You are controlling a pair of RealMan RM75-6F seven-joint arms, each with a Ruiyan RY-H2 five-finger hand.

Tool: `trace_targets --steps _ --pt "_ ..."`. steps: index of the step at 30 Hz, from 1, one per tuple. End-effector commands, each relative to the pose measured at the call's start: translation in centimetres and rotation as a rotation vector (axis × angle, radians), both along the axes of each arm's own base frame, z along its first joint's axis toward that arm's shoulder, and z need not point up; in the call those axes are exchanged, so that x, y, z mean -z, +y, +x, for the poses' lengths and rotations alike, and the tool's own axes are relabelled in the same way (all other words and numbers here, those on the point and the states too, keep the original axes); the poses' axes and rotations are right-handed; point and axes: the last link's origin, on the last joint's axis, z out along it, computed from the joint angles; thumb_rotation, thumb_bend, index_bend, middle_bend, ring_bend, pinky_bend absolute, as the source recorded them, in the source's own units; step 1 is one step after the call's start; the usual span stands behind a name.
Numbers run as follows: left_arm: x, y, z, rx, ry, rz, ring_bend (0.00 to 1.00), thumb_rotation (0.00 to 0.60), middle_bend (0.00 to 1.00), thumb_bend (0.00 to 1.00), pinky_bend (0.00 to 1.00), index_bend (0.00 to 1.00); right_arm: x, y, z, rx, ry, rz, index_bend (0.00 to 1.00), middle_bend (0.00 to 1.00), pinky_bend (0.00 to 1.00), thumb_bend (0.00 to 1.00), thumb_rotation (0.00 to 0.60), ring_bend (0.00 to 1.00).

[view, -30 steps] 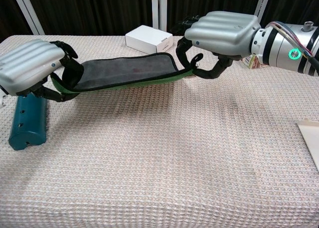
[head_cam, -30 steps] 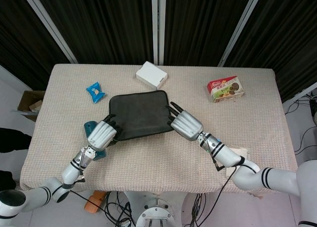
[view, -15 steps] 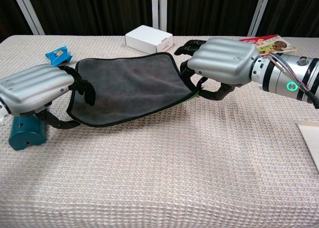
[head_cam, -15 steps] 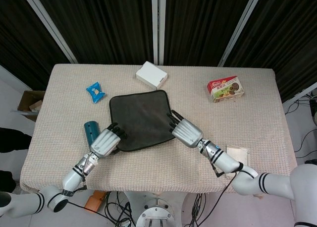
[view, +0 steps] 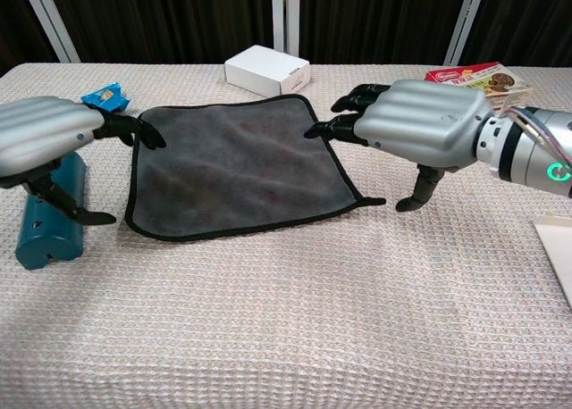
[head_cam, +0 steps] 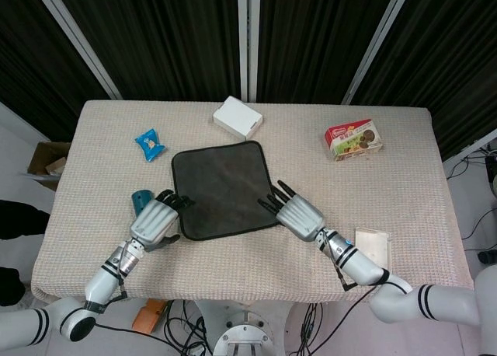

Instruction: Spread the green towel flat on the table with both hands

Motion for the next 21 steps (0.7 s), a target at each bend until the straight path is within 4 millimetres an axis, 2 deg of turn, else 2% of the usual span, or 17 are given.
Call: trace_targets --steps 1,3,6,8,10,11,14,18,21 --pt "-2.7 0.5 -0.8 -0.049 -0.065 0.086 0.23 0.600 0.21 0.14 0.19 0.19 -3.2 -0.7 -0.5 0.089 -0.114 -0.100 0.01 0.14 0.00 0.00 0.600 0.00" --pt "-4.7 1.1 -2.0 -0.092 -0.093 0.164 0.23 0.600 0.21 0.14 0.19 0.20 -5.4 -1.3 -1.1 0.146 -0.195 -0.181 0.04 0.16 0.02 0.04 0.600 0.00" --pt "-7.7 2.3 -4.7 -0.161 -0.111 0.306 0.24 0.600 0.23 0.14 0.18 0.21 -8.4 -2.0 -2.7 0.238 -0.316 -0.275 0.15 0.18 0.09 0.16 0.600 0.03" --pt "-9.1 2.8 -6.6 -0.198 -0.114 0.369 0.23 0.600 0.24 0.14 0.18 0.23 -10.0 -2.0 -3.9 0.286 -0.376 -0.319 0.23 0.23 0.11 0.18 0.600 0.07" --pt "-10.3 2.7 -8.9 -0.242 -0.119 0.406 0.23 0.600 0.25 0.14 0.18 0.25 -11.5 -1.5 -5.5 0.327 -0.425 -0.355 0.26 0.25 0.12 0.18 0.600 0.08" --pt "-11.0 2.2 -10.0 -0.267 -0.120 0.418 0.24 0.600 0.25 0.14 0.18 0.25 -12.3 -0.9 -6.4 0.344 -0.444 -0.370 0.27 0.24 0.12 0.18 0.600 0.08" --pt "-12.5 0.4 -11.9 -0.294 -0.108 0.445 0.23 0.600 0.25 0.14 0.18 0.25 -13.8 1.0 -8.7 0.382 -0.479 -0.388 0.27 0.21 0.11 0.19 0.600 0.07" --pt "-13.7 -4.4 -13.5 -0.328 -0.068 0.447 0.23 0.600 0.24 0.14 0.17 0.25 -15.7 4.6 -12.3 0.439 -0.509 -0.405 0.25 0.17 0.04 0.19 0.600 0.02" --pt "-14.5 -8.1 -13.7 -0.363 -0.054 0.439 0.21 0.600 0.23 0.14 0.16 0.25 -16.6 7.5 -14.6 0.493 -0.522 -0.394 0.18 0.13 0.00 0.19 0.600 0.00"
